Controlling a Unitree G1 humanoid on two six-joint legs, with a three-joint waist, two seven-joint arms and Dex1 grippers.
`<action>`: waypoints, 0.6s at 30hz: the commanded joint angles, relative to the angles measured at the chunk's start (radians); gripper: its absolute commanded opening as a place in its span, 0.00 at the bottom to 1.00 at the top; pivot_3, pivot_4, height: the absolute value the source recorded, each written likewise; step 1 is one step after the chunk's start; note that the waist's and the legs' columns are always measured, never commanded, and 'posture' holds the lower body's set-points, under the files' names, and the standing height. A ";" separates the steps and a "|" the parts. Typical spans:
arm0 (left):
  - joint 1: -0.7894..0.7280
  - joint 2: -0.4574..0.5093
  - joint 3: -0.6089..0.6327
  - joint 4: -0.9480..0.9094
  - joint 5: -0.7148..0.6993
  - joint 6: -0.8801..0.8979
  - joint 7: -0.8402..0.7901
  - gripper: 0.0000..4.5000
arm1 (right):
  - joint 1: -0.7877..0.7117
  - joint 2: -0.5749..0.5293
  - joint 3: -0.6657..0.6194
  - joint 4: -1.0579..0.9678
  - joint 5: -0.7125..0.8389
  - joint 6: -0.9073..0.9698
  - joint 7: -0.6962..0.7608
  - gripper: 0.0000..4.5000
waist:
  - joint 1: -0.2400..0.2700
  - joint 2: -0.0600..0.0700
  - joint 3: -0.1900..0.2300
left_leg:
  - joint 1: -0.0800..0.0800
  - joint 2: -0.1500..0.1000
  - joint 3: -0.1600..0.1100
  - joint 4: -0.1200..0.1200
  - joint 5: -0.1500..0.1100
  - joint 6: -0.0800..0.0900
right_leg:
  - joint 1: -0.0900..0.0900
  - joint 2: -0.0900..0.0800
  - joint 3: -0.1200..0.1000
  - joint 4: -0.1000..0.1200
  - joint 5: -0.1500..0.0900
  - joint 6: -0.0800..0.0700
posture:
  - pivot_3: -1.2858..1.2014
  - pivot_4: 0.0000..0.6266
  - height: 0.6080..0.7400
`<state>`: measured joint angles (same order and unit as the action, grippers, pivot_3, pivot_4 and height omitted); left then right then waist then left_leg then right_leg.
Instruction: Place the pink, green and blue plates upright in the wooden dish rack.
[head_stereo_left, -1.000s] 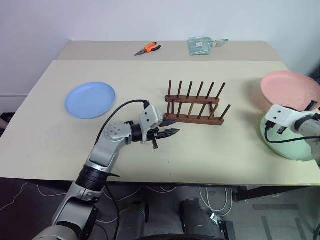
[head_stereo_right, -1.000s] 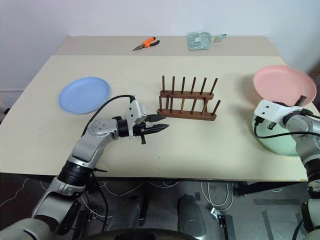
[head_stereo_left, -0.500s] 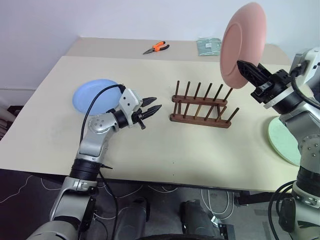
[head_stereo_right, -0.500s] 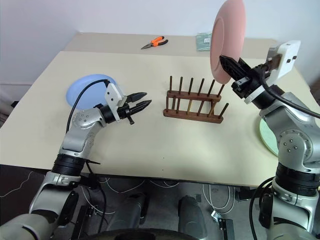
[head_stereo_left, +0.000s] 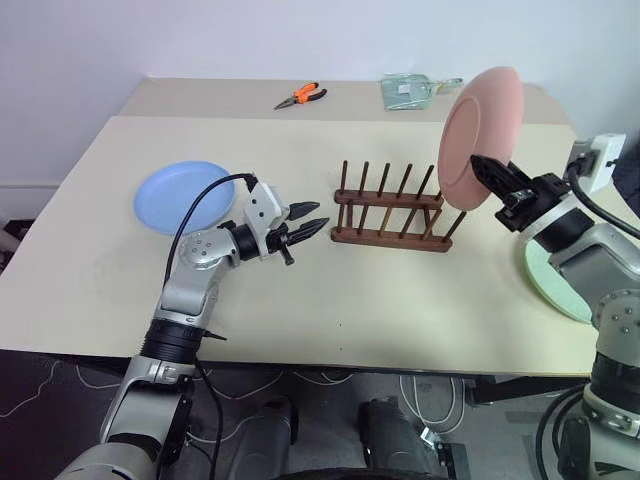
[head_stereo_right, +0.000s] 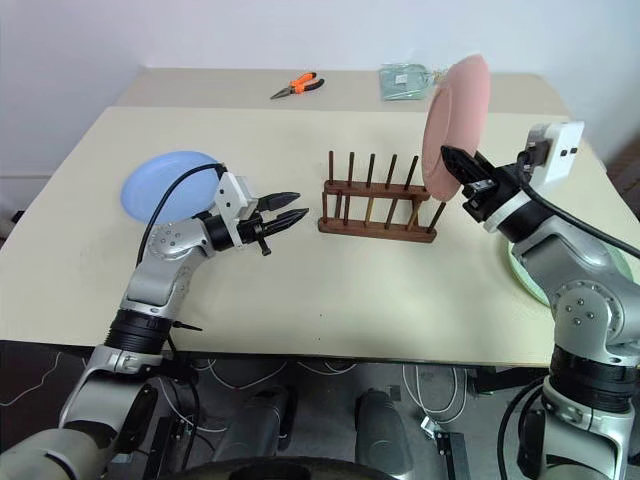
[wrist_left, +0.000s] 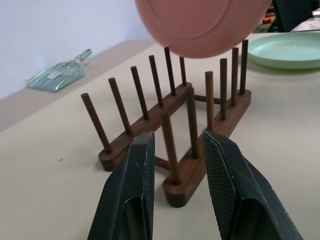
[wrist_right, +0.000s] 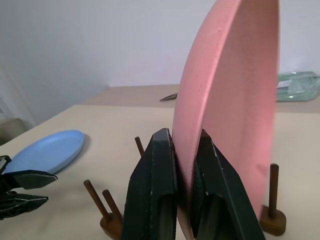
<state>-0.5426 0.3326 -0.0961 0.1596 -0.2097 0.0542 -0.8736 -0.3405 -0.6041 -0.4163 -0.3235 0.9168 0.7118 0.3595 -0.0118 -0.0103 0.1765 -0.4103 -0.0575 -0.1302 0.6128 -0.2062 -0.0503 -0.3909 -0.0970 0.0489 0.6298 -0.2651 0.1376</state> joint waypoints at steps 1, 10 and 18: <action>0.000 0.000 0.002 -0.035 -0.018 -0.005 -0.006 0.33 | 0.021 0.019 -0.025 -0.021 0.016 -0.002 -0.017 0.01 | 0.000 0.000 0.000 | 0.000 0.000 0.000 0.000 0.000 0.000 | 0.000 0.000 0.000 0.000 0.000 0.000 | 0.52 0.24 1.00; 0.007 -0.001 -0.001 -0.033 -0.014 0.000 -0.005 0.33 | 0.022 0.015 -0.002 -0.011 -0.062 -0.044 -0.027 0.81 | -0.001 0.000 0.000 | 0.000 0.000 0.000 0.000 0.000 0.000 | 0.000 0.000 0.000 0.000 0.000 0.000 | 0.52 0.24 1.00; -0.009 0.032 0.103 0.009 -0.079 0.139 0.060 0.74 | -0.019 -0.154 -0.074 -0.006 -0.151 -0.091 0.052 1.00 | -0.003 0.000 0.000 | 0.000 0.000 0.000 0.000 0.000 0.000 | 0.000 0.000 0.000 0.000 0.000 0.000 | 0.52 0.24 1.00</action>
<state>-0.5323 0.3467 -0.0472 0.1735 -0.2675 0.1865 -0.8420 -0.3289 -0.7296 -0.4291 -0.3159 0.7682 0.6503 0.3955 -0.0146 -0.0101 0.1767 -0.4103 -0.0574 -0.1298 0.6128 -0.2062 -0.0503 -0.3913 -0.0969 0.0490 0.6297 -0.2652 0.1378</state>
